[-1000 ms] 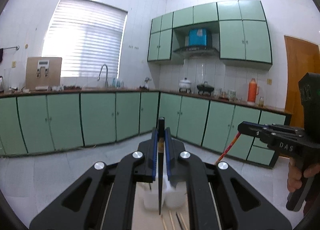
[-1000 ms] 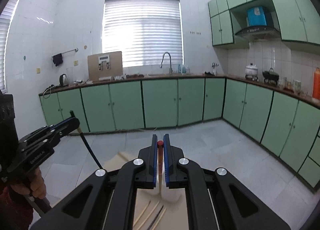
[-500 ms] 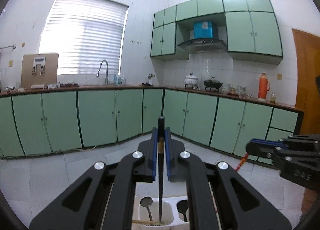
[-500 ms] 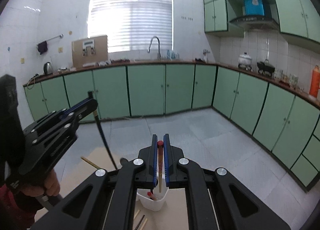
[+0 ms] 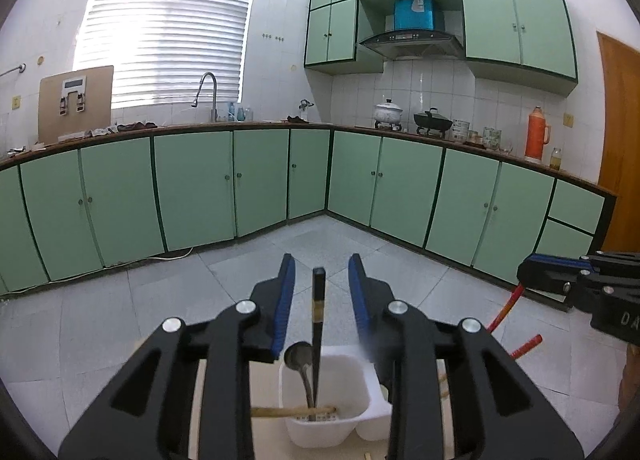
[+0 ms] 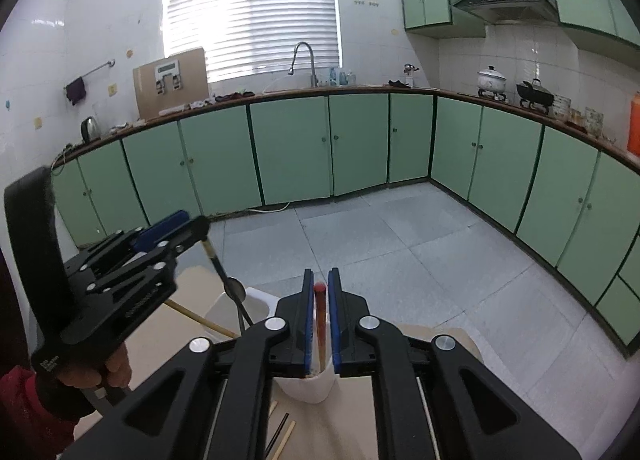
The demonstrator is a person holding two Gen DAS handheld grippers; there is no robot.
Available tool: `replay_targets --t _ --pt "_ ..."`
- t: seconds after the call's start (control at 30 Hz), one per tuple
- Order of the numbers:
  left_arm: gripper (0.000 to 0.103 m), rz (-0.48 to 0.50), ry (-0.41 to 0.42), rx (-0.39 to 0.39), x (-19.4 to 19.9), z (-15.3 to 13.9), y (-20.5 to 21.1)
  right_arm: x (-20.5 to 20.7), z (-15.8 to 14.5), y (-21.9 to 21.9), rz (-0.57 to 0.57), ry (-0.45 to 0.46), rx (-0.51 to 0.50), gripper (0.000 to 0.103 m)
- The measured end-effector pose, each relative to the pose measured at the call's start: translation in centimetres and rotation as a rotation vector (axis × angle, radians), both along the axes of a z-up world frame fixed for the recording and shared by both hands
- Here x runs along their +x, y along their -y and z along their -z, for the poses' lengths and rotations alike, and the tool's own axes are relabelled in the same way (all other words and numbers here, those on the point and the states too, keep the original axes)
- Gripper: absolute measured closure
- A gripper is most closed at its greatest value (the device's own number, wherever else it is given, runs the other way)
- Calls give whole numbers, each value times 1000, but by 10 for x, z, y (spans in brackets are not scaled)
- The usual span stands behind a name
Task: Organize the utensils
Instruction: 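Lower both chopsticks into the white holder and open both tools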
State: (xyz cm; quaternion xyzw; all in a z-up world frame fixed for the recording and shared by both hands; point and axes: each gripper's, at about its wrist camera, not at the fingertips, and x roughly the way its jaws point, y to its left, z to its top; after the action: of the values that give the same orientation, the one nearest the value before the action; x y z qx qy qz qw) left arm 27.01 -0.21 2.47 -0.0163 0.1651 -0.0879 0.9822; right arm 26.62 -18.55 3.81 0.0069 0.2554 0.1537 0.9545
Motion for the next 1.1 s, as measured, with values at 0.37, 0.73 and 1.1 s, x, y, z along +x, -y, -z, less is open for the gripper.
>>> replay_targets --t 0.37,0.73,1.1 --pt "24 -3 25 -5 -74 2 -17 -68 7 16 128 152 -10 22" --pt "16 -29 -148 40 -149 69 -37 -136 82 17 193 59 7 6" --pt "16 -69 -284 95 -192 129 -51 -193 154 -2 231 -42 -18 8"
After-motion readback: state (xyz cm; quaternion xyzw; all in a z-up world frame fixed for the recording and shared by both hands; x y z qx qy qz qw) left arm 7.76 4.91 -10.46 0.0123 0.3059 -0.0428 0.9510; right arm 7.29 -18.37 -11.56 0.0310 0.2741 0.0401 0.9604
